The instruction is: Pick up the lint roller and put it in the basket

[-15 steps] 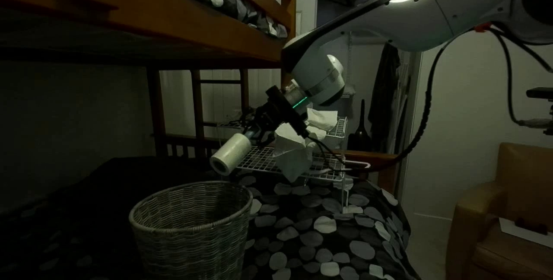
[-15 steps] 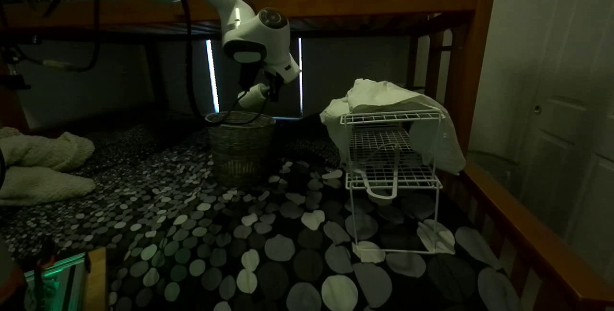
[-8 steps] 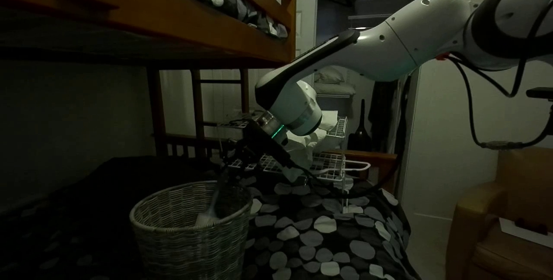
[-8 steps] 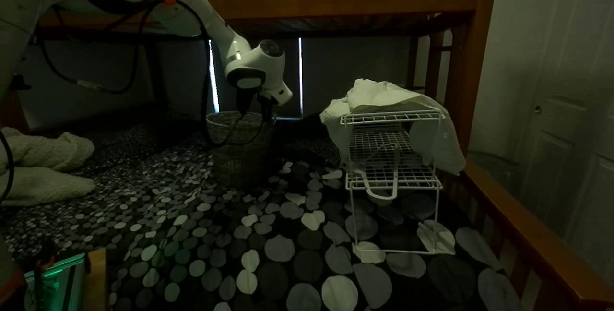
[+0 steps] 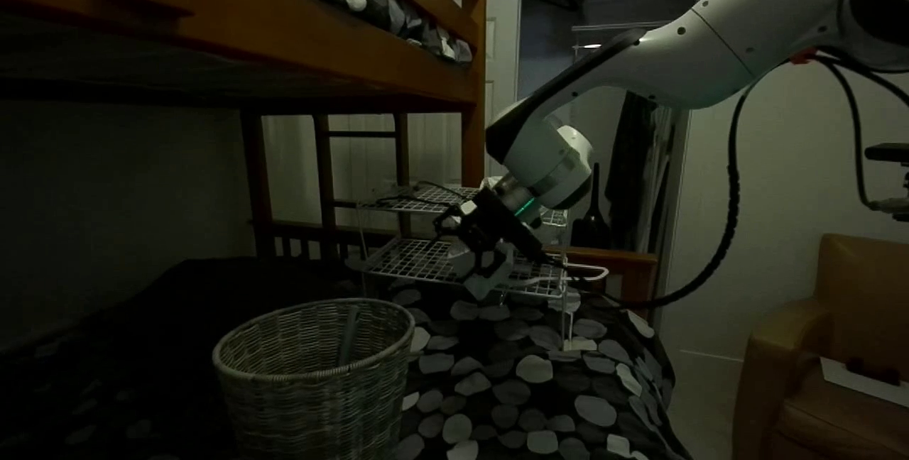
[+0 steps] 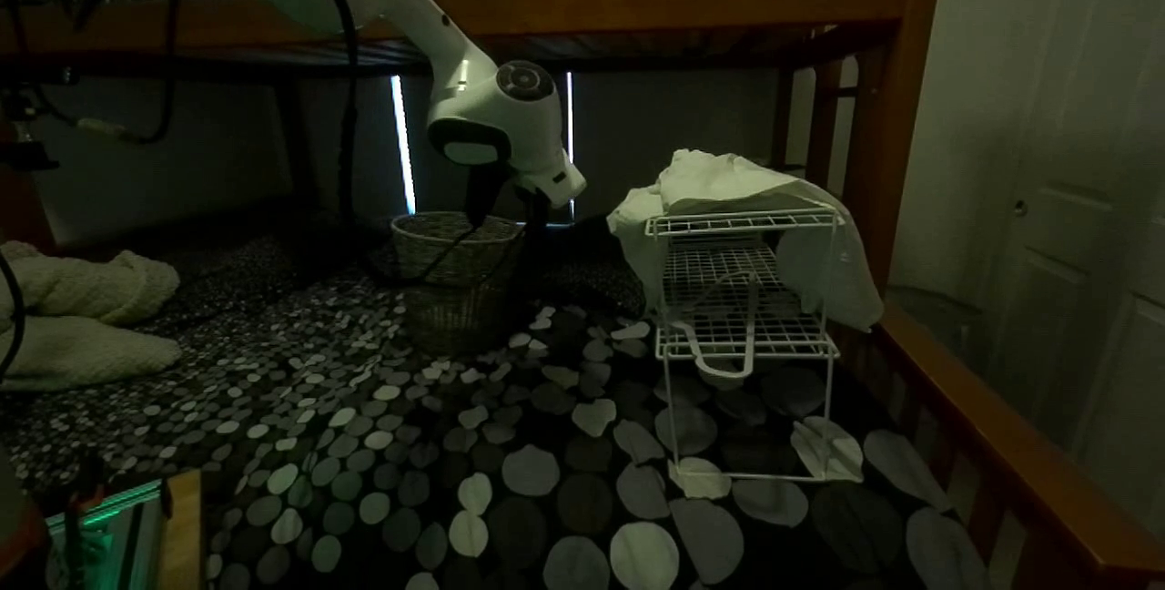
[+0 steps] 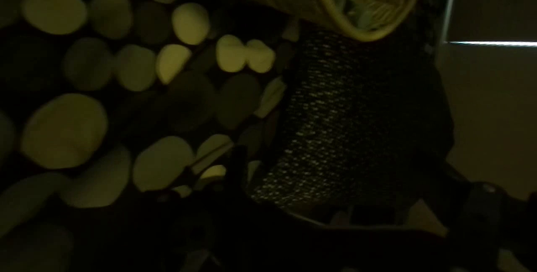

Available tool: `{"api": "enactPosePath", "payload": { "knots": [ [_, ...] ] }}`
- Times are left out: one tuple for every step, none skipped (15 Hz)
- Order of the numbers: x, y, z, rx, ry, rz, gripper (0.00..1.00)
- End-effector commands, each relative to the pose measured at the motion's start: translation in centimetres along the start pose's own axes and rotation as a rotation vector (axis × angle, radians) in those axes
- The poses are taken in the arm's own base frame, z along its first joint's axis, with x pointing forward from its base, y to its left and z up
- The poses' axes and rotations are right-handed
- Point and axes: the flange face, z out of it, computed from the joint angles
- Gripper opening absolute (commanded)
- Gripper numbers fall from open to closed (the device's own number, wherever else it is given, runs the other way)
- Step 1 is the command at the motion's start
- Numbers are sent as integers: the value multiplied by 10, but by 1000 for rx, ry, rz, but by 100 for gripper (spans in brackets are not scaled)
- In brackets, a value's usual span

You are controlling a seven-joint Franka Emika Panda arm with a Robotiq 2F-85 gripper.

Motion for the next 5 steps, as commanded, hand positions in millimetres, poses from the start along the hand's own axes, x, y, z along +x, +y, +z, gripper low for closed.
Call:
{"api": "enactPosePath", "payload": {
  "knots": [
    [-15, 81, -36, -176, -63, -56, 100],
    [-17, 102, -47, -213, -65, -106, 100],
    [-19, 120, -58, -241, -73, -155, 100],
    [-17, 138, -69, -248, -83, -214, 100],
    [-4, 109, -39, -218, -54, -132, 100]
  ]
}}
